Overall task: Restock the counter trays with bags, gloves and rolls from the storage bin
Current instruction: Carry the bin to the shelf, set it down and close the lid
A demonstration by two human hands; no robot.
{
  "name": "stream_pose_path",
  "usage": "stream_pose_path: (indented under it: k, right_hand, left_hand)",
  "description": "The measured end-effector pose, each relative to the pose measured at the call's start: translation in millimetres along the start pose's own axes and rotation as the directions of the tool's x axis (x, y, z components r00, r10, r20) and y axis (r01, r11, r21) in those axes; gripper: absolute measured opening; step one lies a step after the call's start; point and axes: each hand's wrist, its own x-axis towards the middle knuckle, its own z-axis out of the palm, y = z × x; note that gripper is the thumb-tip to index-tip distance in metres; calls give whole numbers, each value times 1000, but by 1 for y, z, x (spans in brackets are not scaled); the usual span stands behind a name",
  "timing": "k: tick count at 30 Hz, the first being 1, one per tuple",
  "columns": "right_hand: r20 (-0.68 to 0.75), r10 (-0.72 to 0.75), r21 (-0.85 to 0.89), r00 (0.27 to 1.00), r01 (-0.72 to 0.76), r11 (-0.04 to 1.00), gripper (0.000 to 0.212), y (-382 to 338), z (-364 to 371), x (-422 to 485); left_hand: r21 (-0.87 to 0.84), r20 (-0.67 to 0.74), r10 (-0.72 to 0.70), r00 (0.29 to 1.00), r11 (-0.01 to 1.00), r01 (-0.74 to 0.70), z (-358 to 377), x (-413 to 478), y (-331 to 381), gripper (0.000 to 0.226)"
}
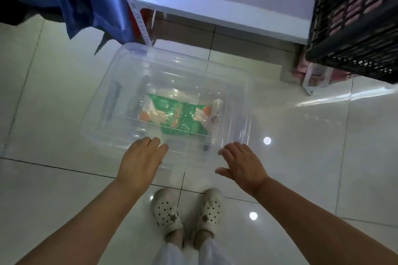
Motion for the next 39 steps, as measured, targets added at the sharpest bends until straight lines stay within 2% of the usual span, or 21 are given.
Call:
stream_pose_path:
  k: [2,4,6,8,12,15,18,26,29,31,35,39]
  right_hand:
    - [-65,233,93,970,-227,970,39,10,15,-6]
    - [-109,477,193,872,-452,871,38,23,32,-10]
    - [-76,645,282,760,-605,745,44,36,47,-11]
    - [-3,747,375,665,-691,618,54,44,62,-6]
    - [180,842,593,509,-739,320,61,53,86,12]
    - [318,840,747,440,-662,64,57,52,92,22]
    - [408,827,774,386,-627,-90,81,53,95,22]
    - [482,796,806,366,-541,-240,85,55,96,13]
    - [519,763,811,384,-504,-298,74,61,92,13]
    - [490,772,823,404,-506,-257,63,65,89,13]
    - [388,806,840,448,-531,-110,26,75,79,15]
    - [362,816,857,451,-506,-100,25,87,68,22]
  left_hand:
    - [-23,9,-10,1000,1000,10,24,-1,6,41]
    - [-38,-1,-25,1000,999,25,45,-1,11,40]
    - [-59,-31,-32,999,998,30,63,1,13,38]
    - [-70,-76,-21,997,997,16,77,1,14,37]
    - [-70,-180,4,984,997,-17,95,-2,12,34]
    - [-75,-226,15,974,997,-33,99,-6,10,34]
    - [-67,-238,28,971,997,-45,101,-8,8,35]
    - [-24,-186,73,980,997,-79,111,-11,3,40]
    - [-21,-168,88,982,995,-93,112,-8,3,45]
    - [-19,-160,97,982,995,-101,111,-7,4,46]
    - [-63,-179,127,976,988,-140,107,-5,12,47]
    - [-117,-228,156,961,976,-186,103,2,25,44]
